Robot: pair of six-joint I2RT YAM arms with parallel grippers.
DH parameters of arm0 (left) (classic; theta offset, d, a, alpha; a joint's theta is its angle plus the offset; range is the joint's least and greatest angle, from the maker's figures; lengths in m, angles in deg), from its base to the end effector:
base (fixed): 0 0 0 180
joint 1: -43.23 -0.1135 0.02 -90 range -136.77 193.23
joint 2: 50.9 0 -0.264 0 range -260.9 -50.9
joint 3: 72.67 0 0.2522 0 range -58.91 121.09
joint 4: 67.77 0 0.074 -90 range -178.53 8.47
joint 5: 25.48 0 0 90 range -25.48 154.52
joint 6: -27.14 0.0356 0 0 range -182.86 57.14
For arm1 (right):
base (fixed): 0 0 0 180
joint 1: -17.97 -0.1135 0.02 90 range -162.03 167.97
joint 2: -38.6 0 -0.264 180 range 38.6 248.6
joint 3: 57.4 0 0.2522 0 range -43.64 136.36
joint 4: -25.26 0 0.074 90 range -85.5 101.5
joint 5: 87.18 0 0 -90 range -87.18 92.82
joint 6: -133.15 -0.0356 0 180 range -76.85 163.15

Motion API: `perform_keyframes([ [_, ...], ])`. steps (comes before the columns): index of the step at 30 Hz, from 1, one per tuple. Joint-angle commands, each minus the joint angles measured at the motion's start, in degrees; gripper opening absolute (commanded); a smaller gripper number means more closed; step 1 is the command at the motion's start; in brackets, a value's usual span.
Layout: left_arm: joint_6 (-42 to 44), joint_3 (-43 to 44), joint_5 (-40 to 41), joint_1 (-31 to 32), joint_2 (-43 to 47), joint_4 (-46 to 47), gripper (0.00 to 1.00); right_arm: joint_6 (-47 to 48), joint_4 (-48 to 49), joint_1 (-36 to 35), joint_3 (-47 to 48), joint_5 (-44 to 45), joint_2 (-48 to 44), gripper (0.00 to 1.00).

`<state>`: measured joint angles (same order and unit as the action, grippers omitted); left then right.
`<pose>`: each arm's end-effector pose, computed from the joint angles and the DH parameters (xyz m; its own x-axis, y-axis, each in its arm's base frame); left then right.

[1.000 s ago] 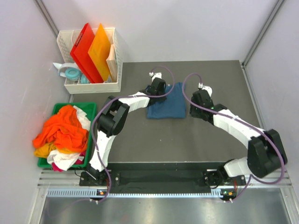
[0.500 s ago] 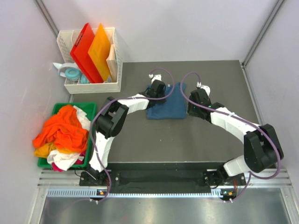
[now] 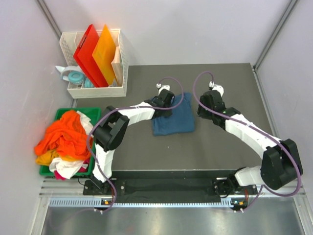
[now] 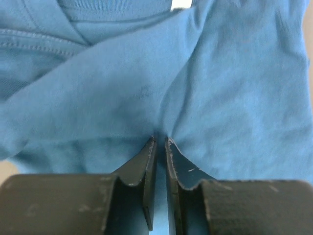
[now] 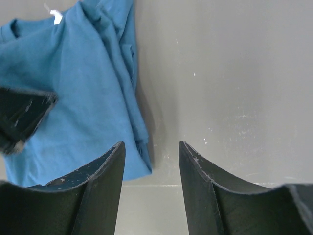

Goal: Fold and stack the t-shirts
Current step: Smooth out wrinkles on the folded tshirt, then put the neatly folded tshirt into the corner of the board with the right arm

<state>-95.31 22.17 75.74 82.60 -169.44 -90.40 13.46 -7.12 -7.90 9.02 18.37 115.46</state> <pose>0.3540 -0.2815 0.1653 -0.7500 -0.0654 -0.6582 0.1374 0.9580 -0.2517 0.2628 0.1168 0.2513 -0.6519 0.2142 -0.7274 0.0914 0.9745 0.2050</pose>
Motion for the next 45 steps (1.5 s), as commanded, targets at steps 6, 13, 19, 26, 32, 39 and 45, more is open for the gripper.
perform_keyframes([
  [6, 0.54, -2.32, 8.45, 3.07, 19.20, -10.11, 0.25, 0.51, 0.95, -0.32, 1.74, 0.97, -8.20, 0.50],
  [13, 1.25, -6.54, 17.15, 5.19, 32.31, -16.86, 0.67, 3.58, -0.11, -0.85, 0.77, 3.17, -15.24, 0.50],
  [19, 2.73, -14.71, 36.75, 3.96, 45.93, -17.34, 0.74, 6.14, -0.28, -2.17, -0.81, 5.63, -21.22, 0.50],
  [26, 22.38, -38.76, 52.76, -1.22, 56.30, 13.88, 0.99, 7.02, -3.27, -4.19, 0.50, 7.12, -24.56, 0.51],
  [32, 31.27, -51.44, 36.20, -13.17, 51.86, 30.54, 0.99, 7.54, -6.52, -5.77, 2.35, 8.27, -27.11, 0.51],
  [39, 41.05, -61.21, 26.75, -17.49, 39.45, 60.08, 0.99, 8.51, -10.04, -5.95, 2.36, 9.14, -30.71, 0.51],
  [45, 38.17, -62.18, 20.08, -23.63, 32.15, 70.63, 0.99, 8.42, -10.83, -5.95, 1.83, 8.71, -30.98, 0.52],
])
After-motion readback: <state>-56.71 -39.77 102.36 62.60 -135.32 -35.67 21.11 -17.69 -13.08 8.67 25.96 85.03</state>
